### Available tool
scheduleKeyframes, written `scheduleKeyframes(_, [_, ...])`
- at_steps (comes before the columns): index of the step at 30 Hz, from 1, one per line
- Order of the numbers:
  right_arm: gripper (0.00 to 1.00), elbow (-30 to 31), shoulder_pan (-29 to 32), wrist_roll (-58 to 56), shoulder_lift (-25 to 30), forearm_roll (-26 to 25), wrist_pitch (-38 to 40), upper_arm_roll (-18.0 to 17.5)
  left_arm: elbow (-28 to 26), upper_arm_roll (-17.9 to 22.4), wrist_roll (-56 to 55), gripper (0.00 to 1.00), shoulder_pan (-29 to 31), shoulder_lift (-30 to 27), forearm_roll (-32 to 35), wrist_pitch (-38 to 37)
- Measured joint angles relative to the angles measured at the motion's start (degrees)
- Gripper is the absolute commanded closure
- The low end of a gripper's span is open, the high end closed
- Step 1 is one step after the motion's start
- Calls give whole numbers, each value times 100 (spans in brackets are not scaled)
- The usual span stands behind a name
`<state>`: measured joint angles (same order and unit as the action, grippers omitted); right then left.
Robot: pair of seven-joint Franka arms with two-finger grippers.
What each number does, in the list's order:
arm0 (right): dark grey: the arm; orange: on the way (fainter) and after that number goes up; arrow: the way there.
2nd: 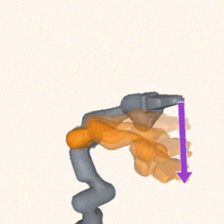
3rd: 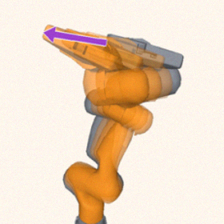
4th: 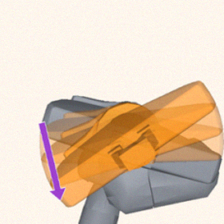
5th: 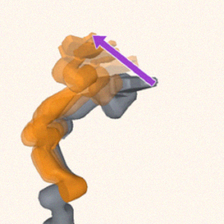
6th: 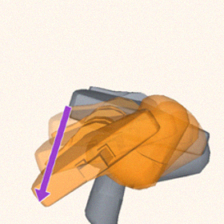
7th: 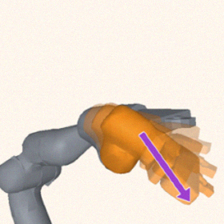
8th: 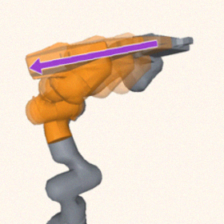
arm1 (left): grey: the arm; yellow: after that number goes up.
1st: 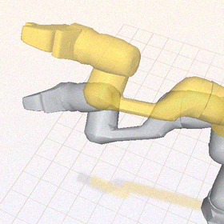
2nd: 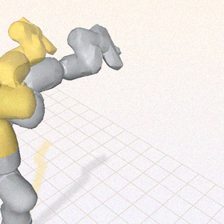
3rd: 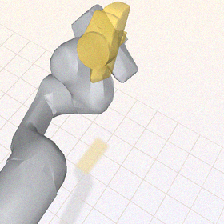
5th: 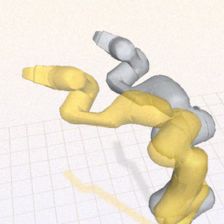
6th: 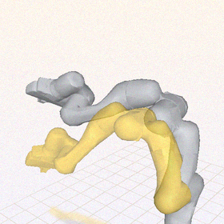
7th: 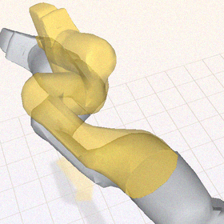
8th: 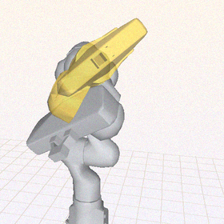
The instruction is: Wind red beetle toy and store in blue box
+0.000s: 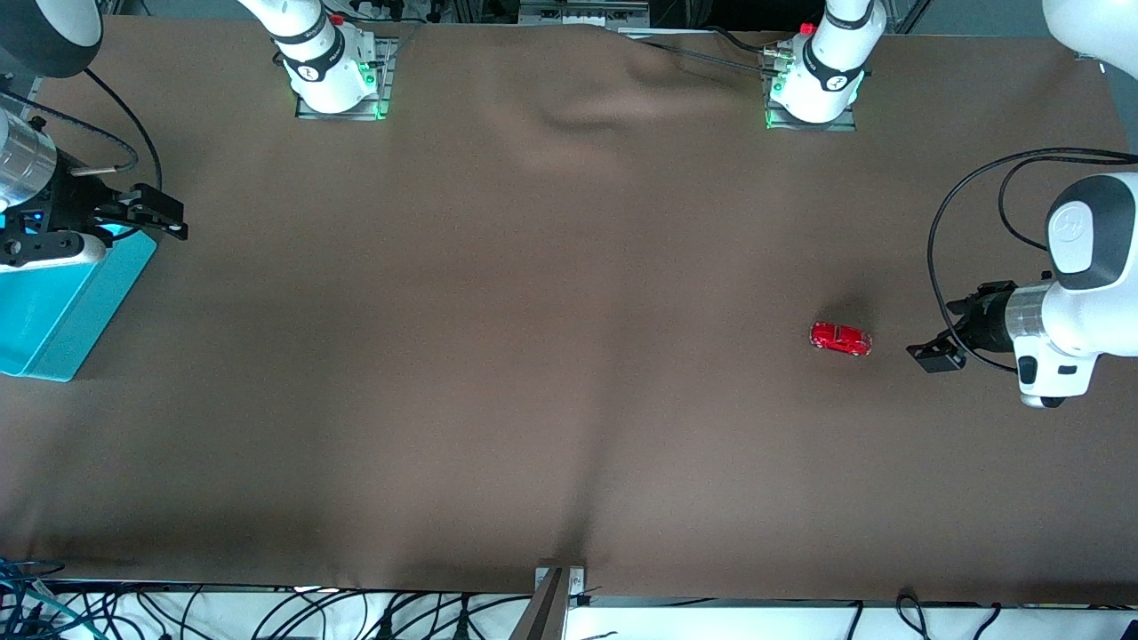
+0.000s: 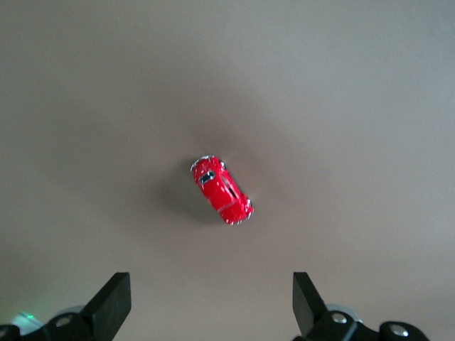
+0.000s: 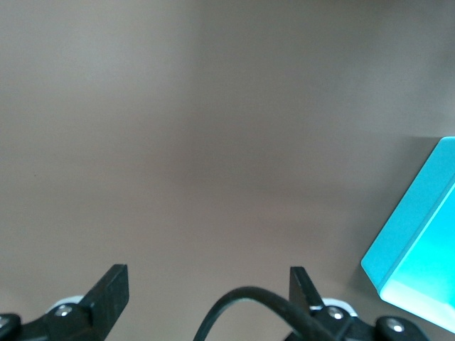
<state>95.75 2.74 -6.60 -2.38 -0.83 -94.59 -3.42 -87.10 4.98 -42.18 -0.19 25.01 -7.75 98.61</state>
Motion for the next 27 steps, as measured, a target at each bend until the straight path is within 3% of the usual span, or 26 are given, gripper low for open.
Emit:
scheduleKeyframes(9, [0, 0, 0, 0, 0, 0, 0, 0, -718, 3, -835, 0, 63, 64, -13, 802])
scheduleKeyframes(17, [0, 0, 0, 0, 0, 0, 0, 0, -969, -11, -1735, 0, 60, 264, -14, 1137])
scheduleKeyframes(27, [0, 0, 0, 0, 0, 0, 0, 0, -1508, -42, -2560, 0, 8, 519, -14, 2119])
